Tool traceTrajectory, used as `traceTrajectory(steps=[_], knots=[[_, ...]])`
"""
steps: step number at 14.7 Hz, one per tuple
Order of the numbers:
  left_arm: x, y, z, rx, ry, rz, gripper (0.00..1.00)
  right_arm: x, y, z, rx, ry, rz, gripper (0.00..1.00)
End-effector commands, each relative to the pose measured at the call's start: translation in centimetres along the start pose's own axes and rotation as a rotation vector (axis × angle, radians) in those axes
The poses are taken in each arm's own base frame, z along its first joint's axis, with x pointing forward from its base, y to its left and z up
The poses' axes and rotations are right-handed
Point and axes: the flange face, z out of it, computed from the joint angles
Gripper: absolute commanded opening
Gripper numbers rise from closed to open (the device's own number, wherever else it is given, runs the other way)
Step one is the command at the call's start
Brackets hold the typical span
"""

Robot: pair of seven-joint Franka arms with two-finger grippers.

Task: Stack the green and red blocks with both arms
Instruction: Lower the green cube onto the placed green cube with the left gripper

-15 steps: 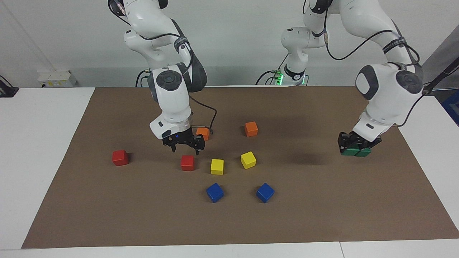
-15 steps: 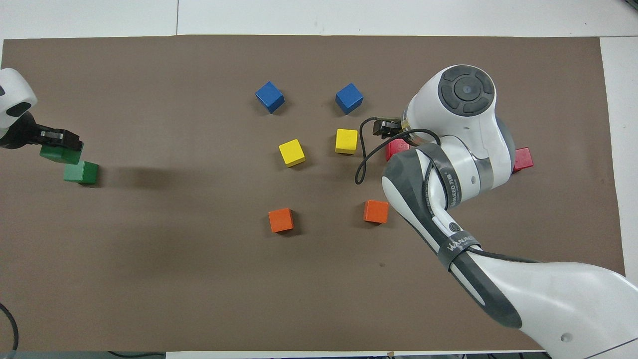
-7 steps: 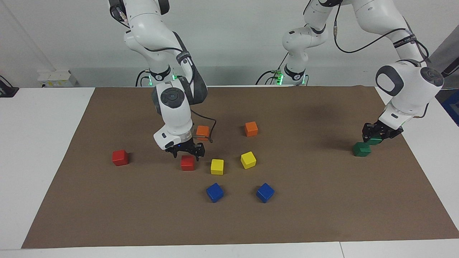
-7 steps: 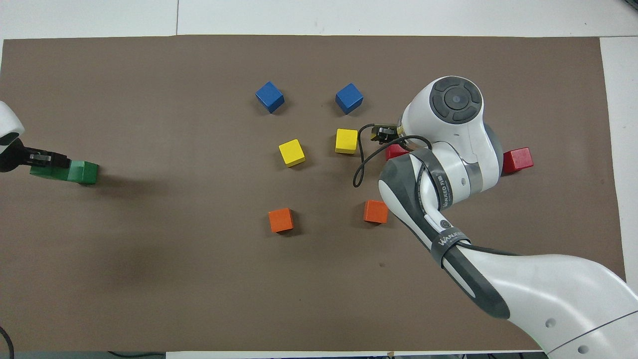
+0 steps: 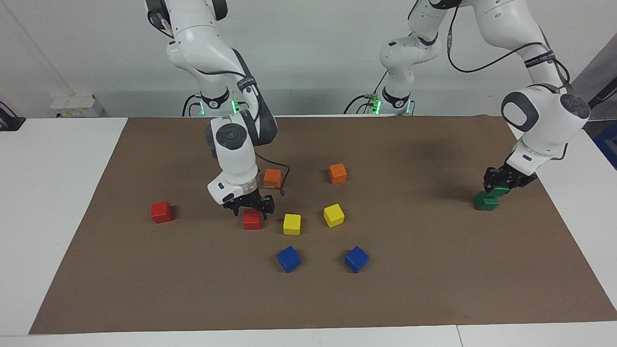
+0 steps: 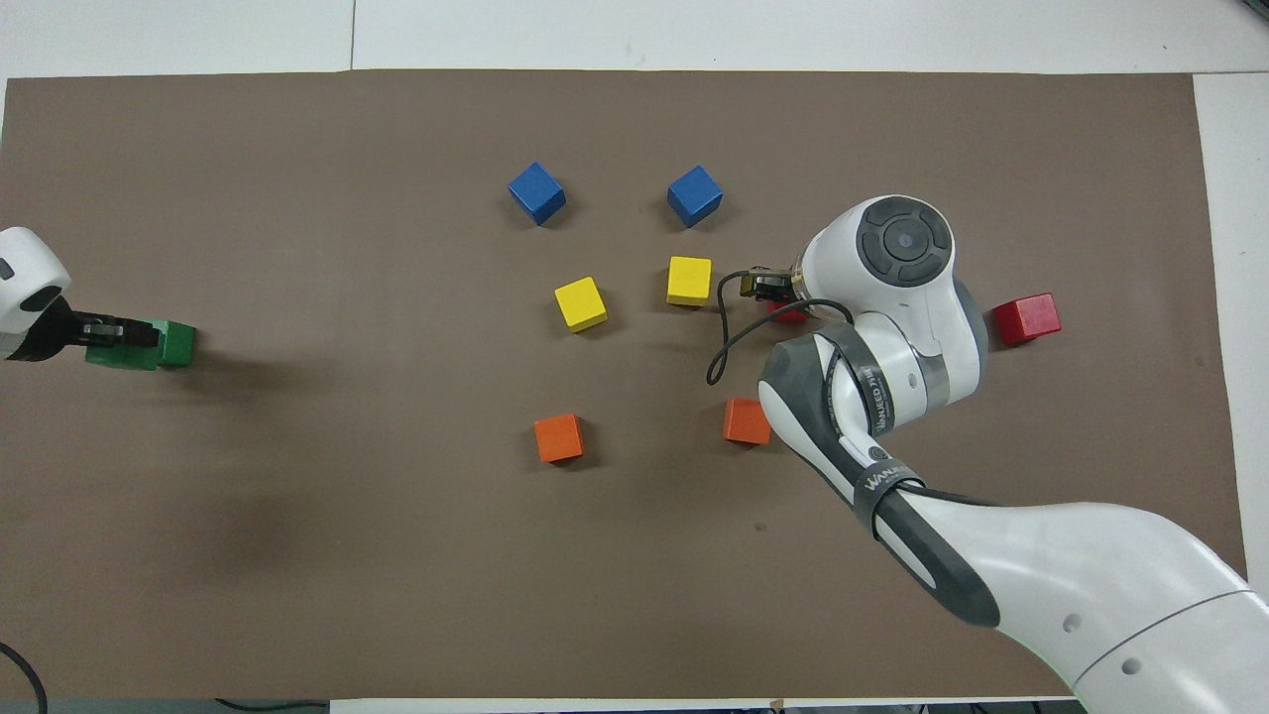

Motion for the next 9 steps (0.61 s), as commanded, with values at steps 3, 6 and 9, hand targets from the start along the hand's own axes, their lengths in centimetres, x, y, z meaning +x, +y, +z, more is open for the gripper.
traceTrajectory(steps=[3,6,9], knots=[[-0.4,-0.4,0.3,-0.005,0.041,-0.024,0.0,-0.8,0.9,1.0,0.013,0.011,-0.047,0.32],[-0.5,-0.4,0.7,0.0,0.052,-0.027,0.0,-0.3,1.2,0.7,0.005,0.008,-0.099,0.0],[-0.4,-0.5,1.0,0.001,0.056,-0.029,0.0,2.7,6.3,-4.4,-0.035,-0.027,-0.207,0.0]])
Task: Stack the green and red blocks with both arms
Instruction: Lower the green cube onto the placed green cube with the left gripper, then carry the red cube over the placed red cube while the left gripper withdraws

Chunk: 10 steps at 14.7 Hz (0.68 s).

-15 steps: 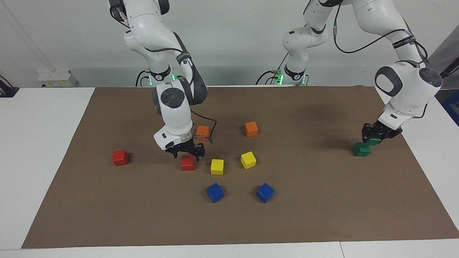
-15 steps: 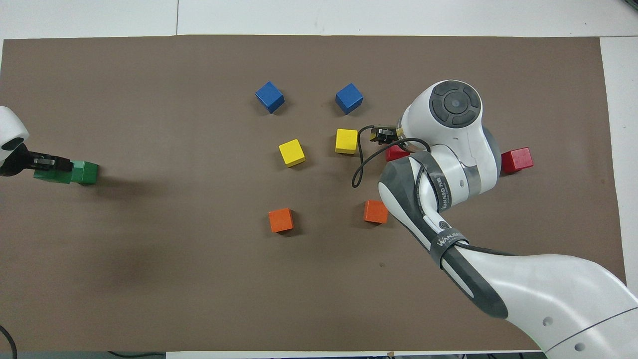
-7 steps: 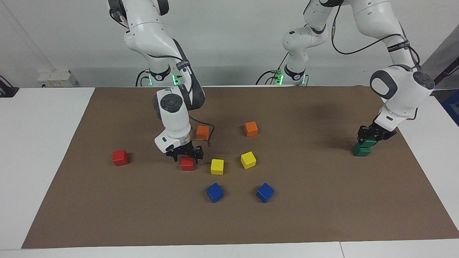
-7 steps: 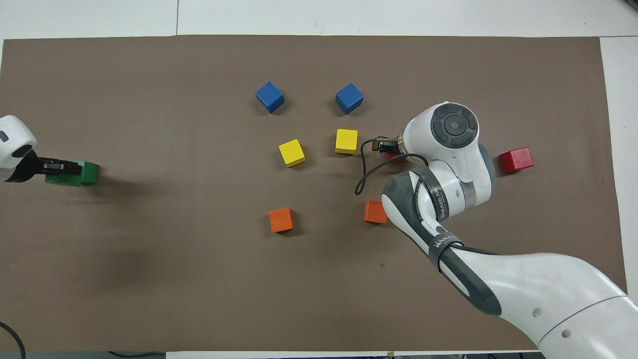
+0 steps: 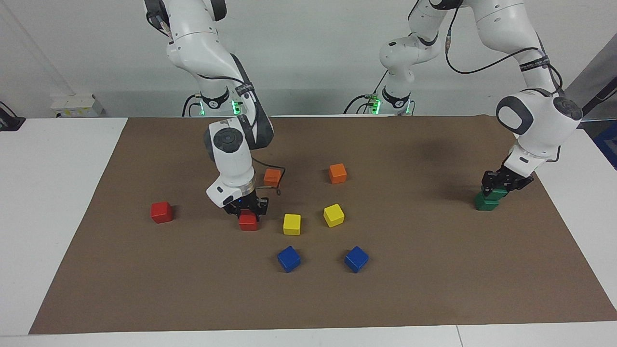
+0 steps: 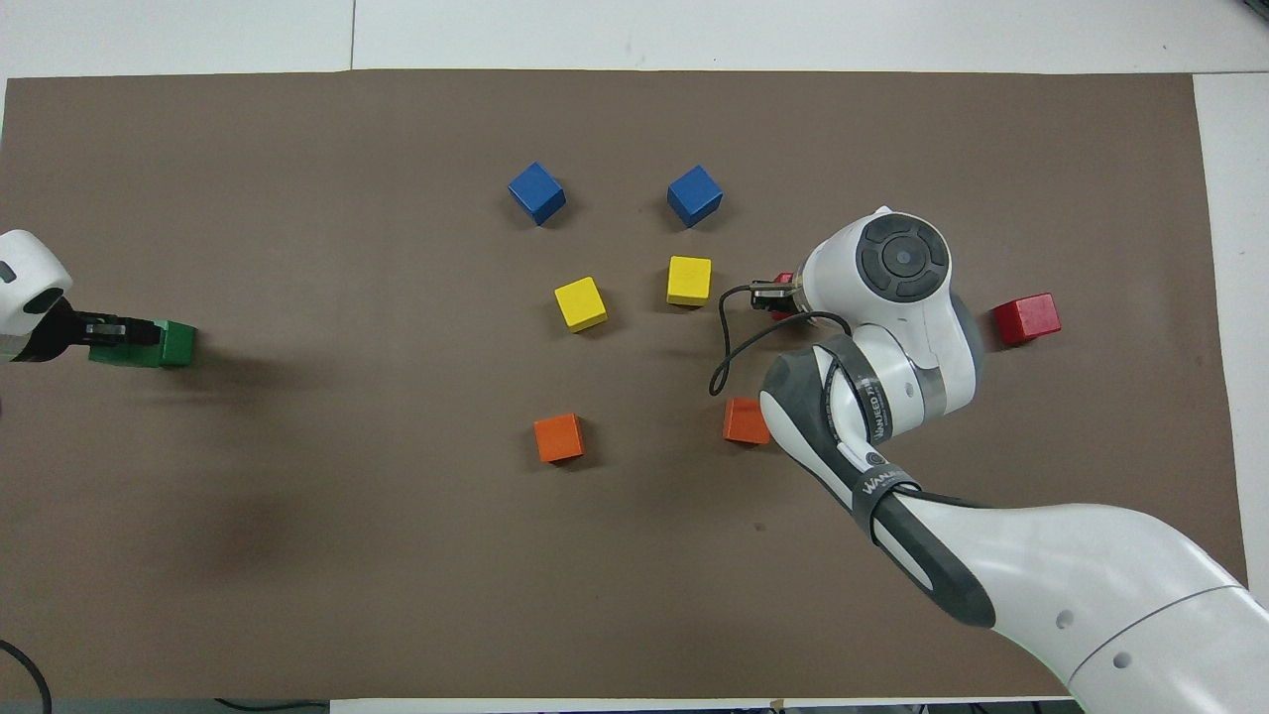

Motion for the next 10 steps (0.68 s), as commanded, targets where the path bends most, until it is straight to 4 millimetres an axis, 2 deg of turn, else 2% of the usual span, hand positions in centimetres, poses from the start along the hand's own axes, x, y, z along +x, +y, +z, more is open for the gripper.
traceTrajectory(steps=[1,2,3,4,5,6,7,9,10], knots=[[-0.3,-0.1,0.5,-0.007,0.022,-0.015,0.0,1.9,6.3,-7.9,-0.032,-0.043,-0.122,0.0],[-0.3,-0.1,0.6,-0.007,0.022,-0.016,0.0,1.3,8.6,-10.8,-0.036,-0.059,-0.161,0.0],[-0.3,-0.1,0.6,-0.007,0.022,-0.016,0.0,0.2,11.9,-13.0,-0.039,-0.068,-0.184,0.0],[-0.5,-0.1,0.8,-0.005,0.026,-0.011,0.0,-0.5,14.0,-14.6,-0.04,-0.048,-0.221,0.0],[-0.5,0.0,1.0,0.003,0.042,-0.005,0.0,-0.4,16.7,-15.2,-0.043,-0.038,-0.25,0.0],[-0.4,0.0,1.1,0.01,0.053,-0.001,0.28,-0.2,19.9,-15.3,-0.046,-0.027,-0.265,0.0],[-0.6,0.1,1.2,0.009,0.05,0.002,0.99,-0.2,22.3,-15.1,-0.051,0.004,-0.287,0.0],[-0.6,0.1,1.2,0.006,0.044,0.021,1.0,-1.3,25.3,-13.8,-0.045,-0.001,-0.287,0.0],[-0.5,0.1,1.1,0.004,0.04,0.021,1.0,-1.6,26.0,-13.4,-0.038,-0.001,-0.284,0.0]])
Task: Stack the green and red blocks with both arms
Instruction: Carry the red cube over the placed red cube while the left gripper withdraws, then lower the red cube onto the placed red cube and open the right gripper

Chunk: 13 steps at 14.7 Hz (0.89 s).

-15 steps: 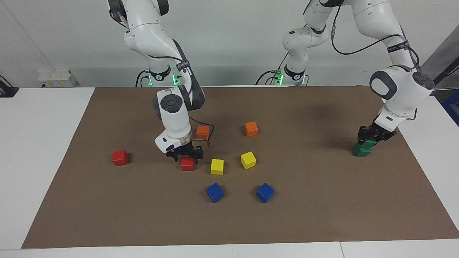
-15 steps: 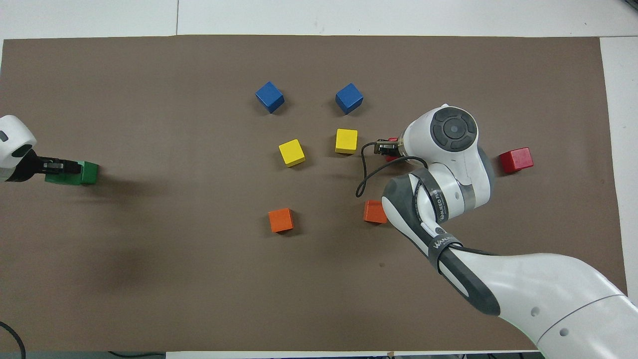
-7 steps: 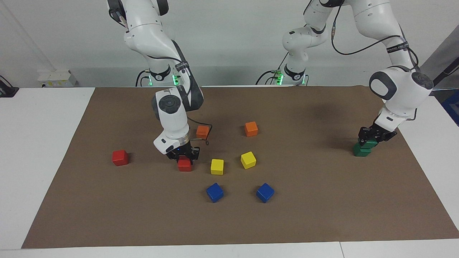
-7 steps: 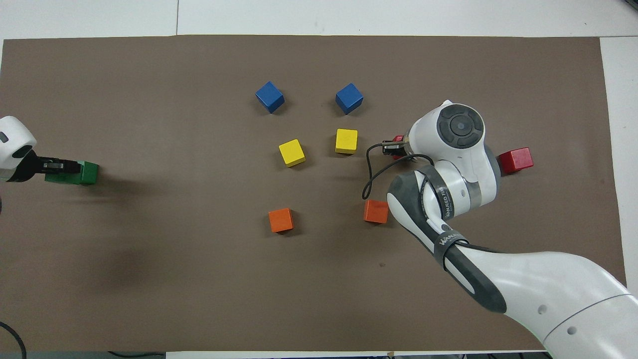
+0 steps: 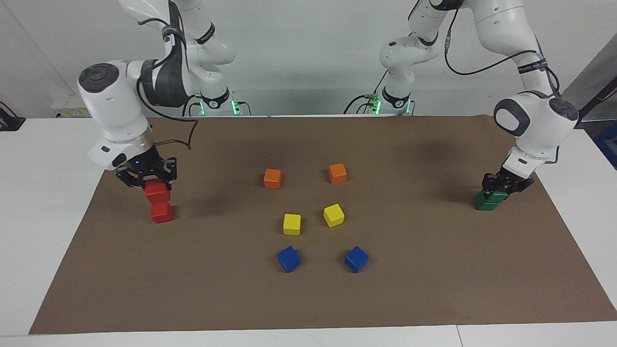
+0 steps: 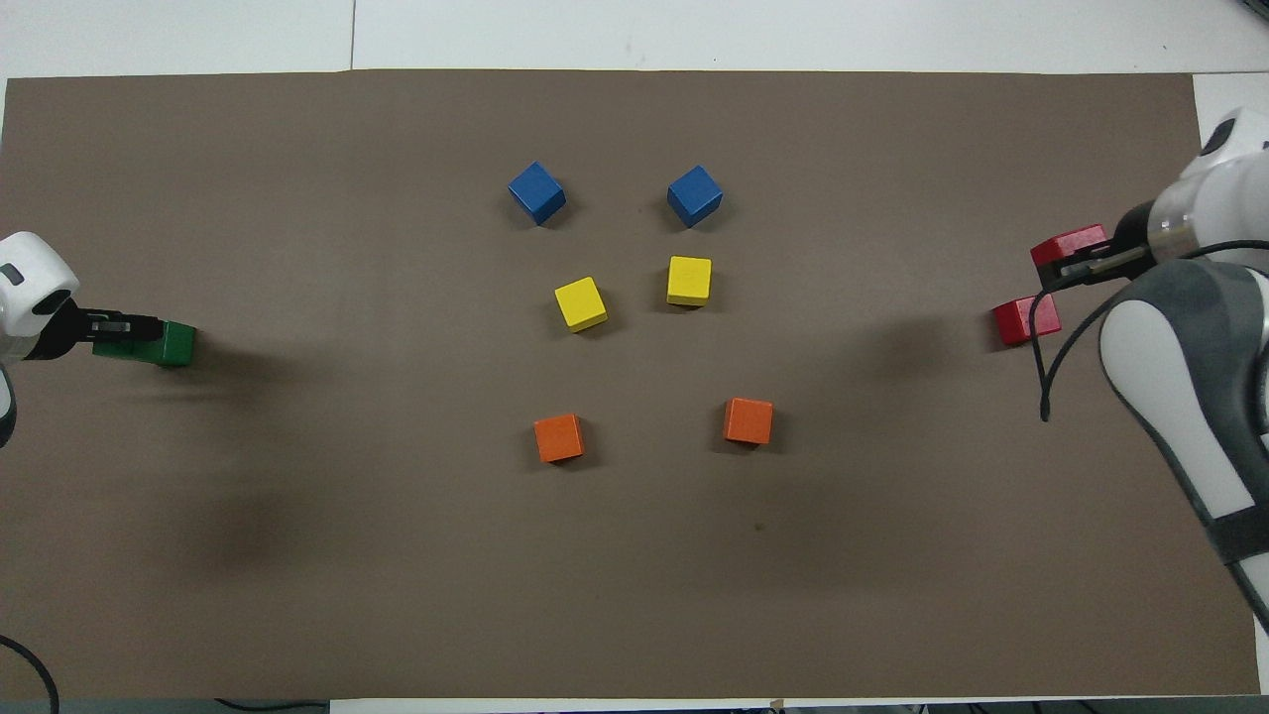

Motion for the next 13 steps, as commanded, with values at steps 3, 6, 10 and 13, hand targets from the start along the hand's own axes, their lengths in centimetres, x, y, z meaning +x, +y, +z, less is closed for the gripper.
traceTrajectory(steps=[3,6,10,13], knots=[[0.5,0.4,-1.1,-0.029,-0.022,0.021,1.0,-1.6,0.9,3.4,0.026,0.022,-0.007,0.0],[2.5,0.4,-5.9,-0.051,-0.052,0.032,1.0,-1.2,-0.7,3.7,0.039,0.014,0.057,0.0],[2.4,1.2,-11.8,-0.043,-0.028,0.04,1.0,-0.8,-1.7,5.5,0.049,-0.007,0.064,0.0],[2.4,2.9,-15.5,-0.029,0.006,-0.032,1.0,-0.7,-1.2,6.6,0.045,0.008,0.07,0.0]])
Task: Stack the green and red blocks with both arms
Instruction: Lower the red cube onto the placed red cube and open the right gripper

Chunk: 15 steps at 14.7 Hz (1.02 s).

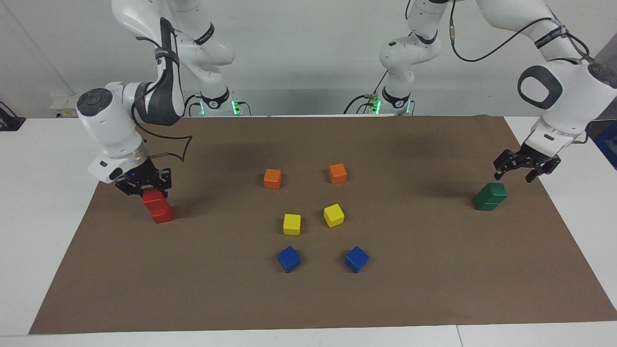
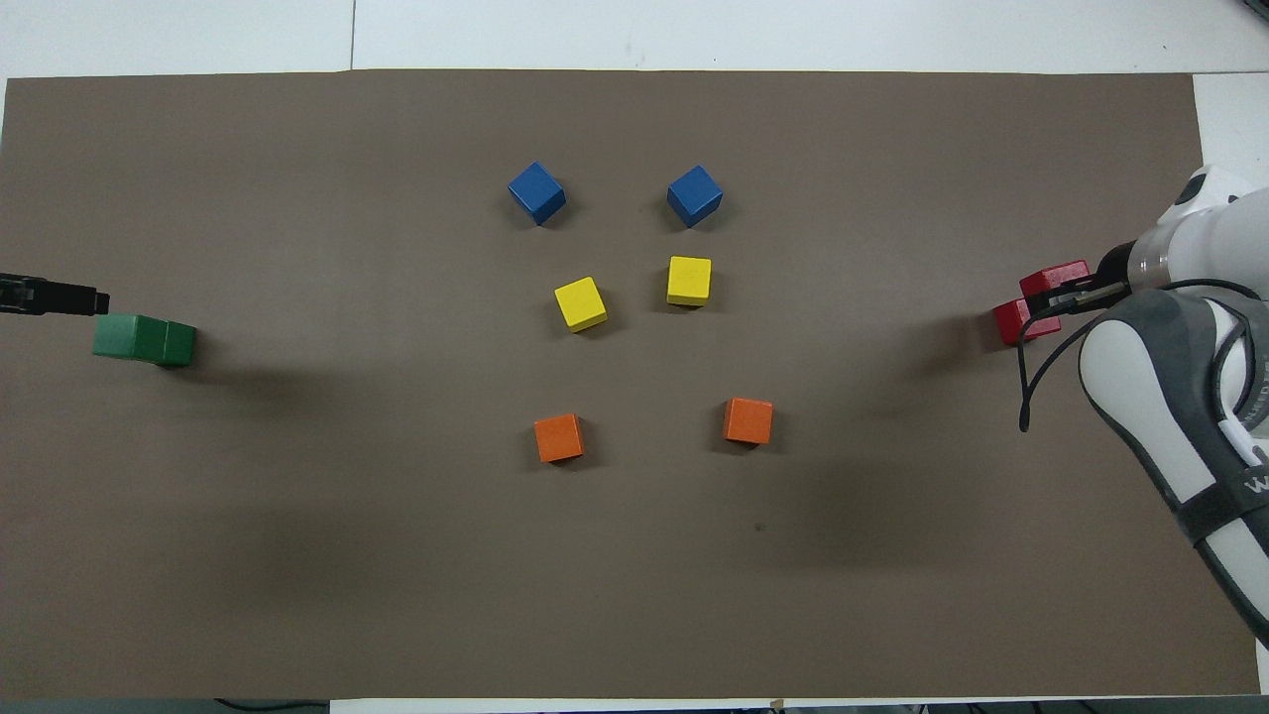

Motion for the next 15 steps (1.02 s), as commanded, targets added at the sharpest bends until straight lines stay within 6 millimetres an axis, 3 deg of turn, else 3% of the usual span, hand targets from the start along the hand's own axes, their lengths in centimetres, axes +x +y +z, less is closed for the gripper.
traceTrajectory(steps=[1,6,15], knots=[[-0.3,2.2,-4.0,-0.008,0.015,-0.098,1.0,-0.1,0.6,1.5,0.007,0.008,0.023,0.0],[0.7,5.6,-10.1,-0.012,-0.057,-0.199,1.0,0.3,0.8,2.7,0.004,0.026,0.035,0.0],[-0.3,7.6,-12.3,-0.02,-0.177,-0.23,1.0,-0.3,0.8,3.9,0.016,0.01,0.076,0.0]])
